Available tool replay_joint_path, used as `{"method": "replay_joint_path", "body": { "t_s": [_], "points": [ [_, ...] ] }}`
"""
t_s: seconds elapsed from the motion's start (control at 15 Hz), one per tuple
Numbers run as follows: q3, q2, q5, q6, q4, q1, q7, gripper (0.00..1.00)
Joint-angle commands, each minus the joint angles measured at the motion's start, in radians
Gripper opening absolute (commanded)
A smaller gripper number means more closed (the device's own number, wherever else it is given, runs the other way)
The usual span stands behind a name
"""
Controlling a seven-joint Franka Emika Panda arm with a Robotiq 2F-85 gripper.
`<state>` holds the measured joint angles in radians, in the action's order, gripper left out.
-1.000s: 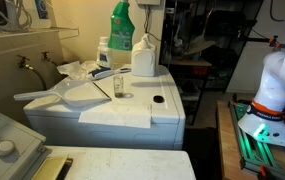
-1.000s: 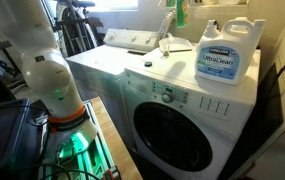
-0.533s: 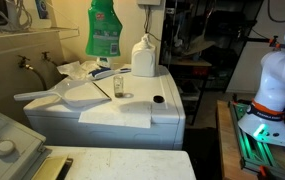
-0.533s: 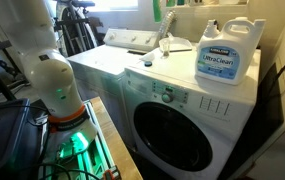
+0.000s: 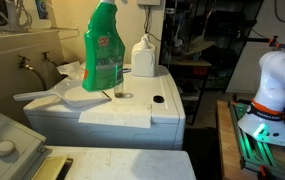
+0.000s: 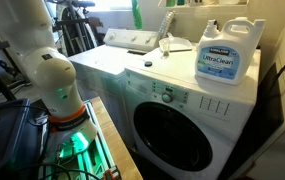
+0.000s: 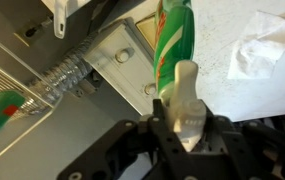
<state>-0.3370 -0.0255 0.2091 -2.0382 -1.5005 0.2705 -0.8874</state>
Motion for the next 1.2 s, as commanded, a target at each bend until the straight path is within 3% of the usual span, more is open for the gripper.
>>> {"method": "replay_joint_path", "body": {
  "t_s": [0.0,0.27,0.67,1.13],
  "points": [
    [-0.032,0.108,-0.012,-0.193,-0.219,0.031,0.019,0.12],
    [-0.053,0.15,-0.041,-0.348,-0.376,0.093,0.07,0.12],
    [-0.054,0.167,-0.01,-0.35,-0.517,0.134,0.134,0.12],
    [-0.064,0.168,0.028,-0.51,-0.632,0.17,0.167,0.12]
  ]
}}
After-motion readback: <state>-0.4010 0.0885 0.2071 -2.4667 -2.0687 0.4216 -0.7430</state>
